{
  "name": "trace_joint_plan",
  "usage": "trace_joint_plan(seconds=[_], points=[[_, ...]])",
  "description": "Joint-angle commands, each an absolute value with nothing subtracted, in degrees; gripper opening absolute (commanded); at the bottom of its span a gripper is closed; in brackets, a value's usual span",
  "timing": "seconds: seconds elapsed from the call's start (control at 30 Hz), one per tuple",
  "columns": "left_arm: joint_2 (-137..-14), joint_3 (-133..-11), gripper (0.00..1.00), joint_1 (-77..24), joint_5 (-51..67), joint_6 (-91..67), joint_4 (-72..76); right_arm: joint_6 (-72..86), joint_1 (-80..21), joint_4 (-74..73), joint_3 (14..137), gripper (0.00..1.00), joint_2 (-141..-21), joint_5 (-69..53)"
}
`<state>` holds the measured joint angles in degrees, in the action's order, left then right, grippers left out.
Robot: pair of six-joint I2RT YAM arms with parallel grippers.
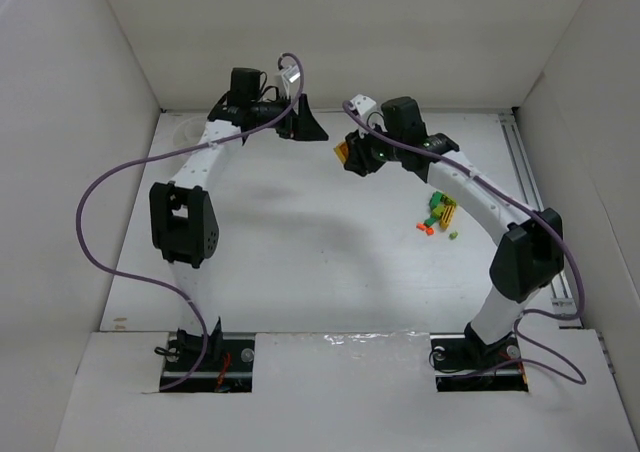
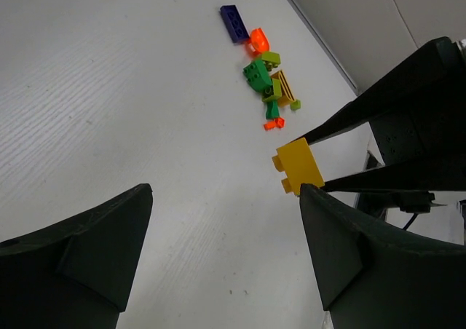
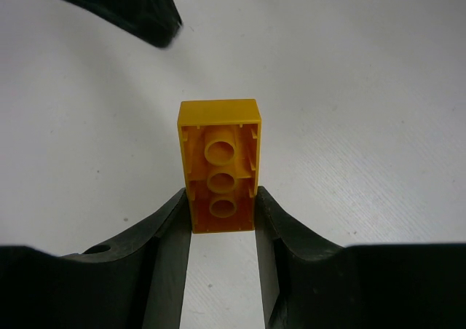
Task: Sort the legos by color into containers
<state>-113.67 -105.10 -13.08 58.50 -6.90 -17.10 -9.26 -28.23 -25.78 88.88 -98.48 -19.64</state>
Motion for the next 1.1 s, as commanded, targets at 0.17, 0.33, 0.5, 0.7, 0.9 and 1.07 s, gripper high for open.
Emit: trace_joint_plan(seconds=[0.17,0.33,0.5,0.7,0.9,1.07], points=[[-114.7,-111.1,0.74,-15.0,60.4,-3.7,-18.5,-11.9,-31.8,-21.6,94.2,0.10,-100.8,-13.4],[-115.3,-112.1,0.71,-15.0,60.4,-3.2,-18.5,-12.4,-33.1,-20.4,94.7,0.10,-101.9,-9.9],[-115.9,-113.3,0.64,-15.0,60.9,-2.6,-19.8,-12.4,-33.1,-19.2,94.7,0.10,-102.4,-9.3],[-117.2,-113.8,0.61,-15.0,61.4,-2.1,-20.4,-12.4,-33.1,-18.5,95.9,0.10,-102.4,-8.6],[-117.7,-114.3,0.58,-15.6,62.0,-2.1,-20.4,-12.9,-33.1,-18.0,96.4,0.10,-102.9,-8.6],[-118.2,-114.3,0.51,-16.1,62.5,-1.6,-20.9,-14.1,-33.1,-18.0,96.4,0.10,-103.4,-8.1]])
